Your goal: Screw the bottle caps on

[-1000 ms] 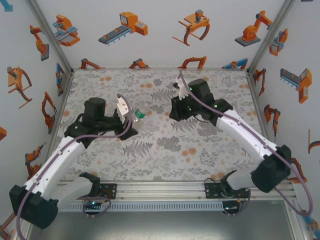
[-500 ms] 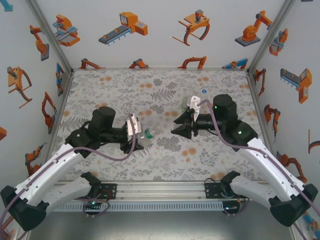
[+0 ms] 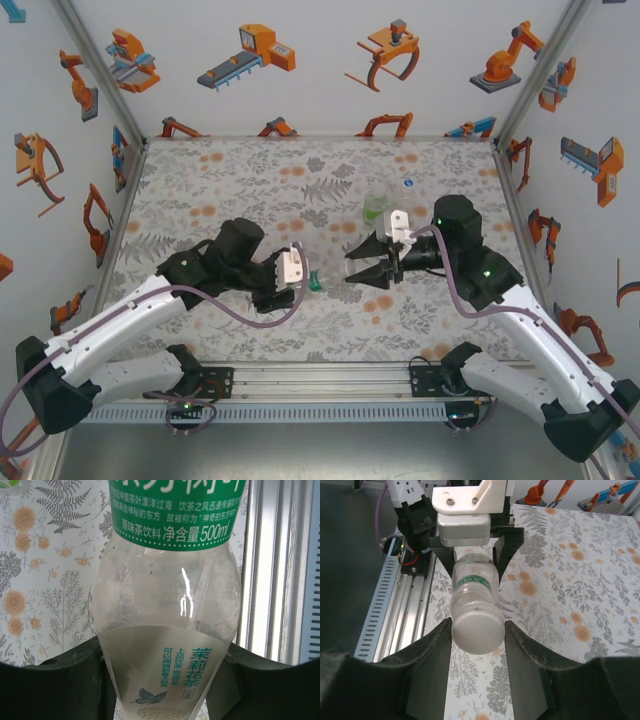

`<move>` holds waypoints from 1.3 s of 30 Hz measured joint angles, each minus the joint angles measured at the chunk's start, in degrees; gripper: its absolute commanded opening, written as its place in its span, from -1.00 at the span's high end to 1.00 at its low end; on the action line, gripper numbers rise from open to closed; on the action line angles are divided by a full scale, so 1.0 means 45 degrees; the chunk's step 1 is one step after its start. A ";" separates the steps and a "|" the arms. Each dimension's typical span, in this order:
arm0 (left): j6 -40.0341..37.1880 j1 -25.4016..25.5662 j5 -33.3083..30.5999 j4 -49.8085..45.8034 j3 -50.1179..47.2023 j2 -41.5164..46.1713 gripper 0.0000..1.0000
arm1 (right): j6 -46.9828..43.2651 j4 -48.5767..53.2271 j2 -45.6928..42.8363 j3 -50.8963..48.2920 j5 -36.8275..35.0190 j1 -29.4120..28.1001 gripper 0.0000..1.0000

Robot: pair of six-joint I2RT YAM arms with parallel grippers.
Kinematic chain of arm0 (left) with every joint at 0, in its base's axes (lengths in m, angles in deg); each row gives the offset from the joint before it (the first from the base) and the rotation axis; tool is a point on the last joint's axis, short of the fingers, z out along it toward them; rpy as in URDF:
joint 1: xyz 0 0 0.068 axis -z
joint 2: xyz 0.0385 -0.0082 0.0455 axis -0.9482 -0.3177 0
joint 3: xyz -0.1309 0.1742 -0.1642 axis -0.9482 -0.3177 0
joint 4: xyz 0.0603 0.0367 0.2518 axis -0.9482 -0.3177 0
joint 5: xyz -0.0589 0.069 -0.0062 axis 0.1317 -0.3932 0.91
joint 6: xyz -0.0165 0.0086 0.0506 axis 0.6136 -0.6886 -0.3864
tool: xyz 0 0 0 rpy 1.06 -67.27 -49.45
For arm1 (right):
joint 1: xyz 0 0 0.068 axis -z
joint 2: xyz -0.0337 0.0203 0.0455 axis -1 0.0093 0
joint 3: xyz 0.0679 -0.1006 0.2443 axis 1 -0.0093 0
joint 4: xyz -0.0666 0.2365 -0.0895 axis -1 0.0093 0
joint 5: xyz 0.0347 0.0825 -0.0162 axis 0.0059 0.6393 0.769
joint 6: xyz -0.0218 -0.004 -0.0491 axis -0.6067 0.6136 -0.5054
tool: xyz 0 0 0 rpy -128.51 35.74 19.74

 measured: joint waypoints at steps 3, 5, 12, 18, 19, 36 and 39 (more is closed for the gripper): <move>-0.0005 0.0097 -0.0107 -0.0029 0.0058 -0.0039 1.00 | -0.0034 -0.0019 0.0146 -0.0141 0.0204 -0.0087 0.83; 0.0000 0.0151 -0.0160 -0.0053 0.0097 -0.0131 1.00 | -0.0034 -0.0015 0.0287 -0.0223 0.0296 -0.0219 0.83; -0.0005 0.0175 -0.0369 -0.0248 0.0189 -0.0418 1.00 | -0.0039 -0.0223 0.0602 -0.0355 0.0097 -0.0816 0.83; 0.0000 0.0170 -0.0549 -0.0432 0.0189 -0.0427 1.00 | -0.0102 -0.0369 0.0714 -0.0355 -0.0364 -0.1083 0.84; 0.0005 0.0170 -0.0578 -0.0447 0.0189 -0.0427 1.00 | -0.0165 -0.0364 0.0719 -0.0355 -0.0510 -0.1107 0.84; -0.0087 0.0223 -0.0495 -0.0539 0.0194 -0.0408 1.00 | -0.1030 0.0044 0.0869 -0.0335 -0.0996 -0.1258 0.86; -0.0087 0.0223 -0.0495 -0.0593 0.0194 -0.0389 1.00 | -0.1039 0.0039 0.0923 -0.0316 -0.0952 -0.1273 0.90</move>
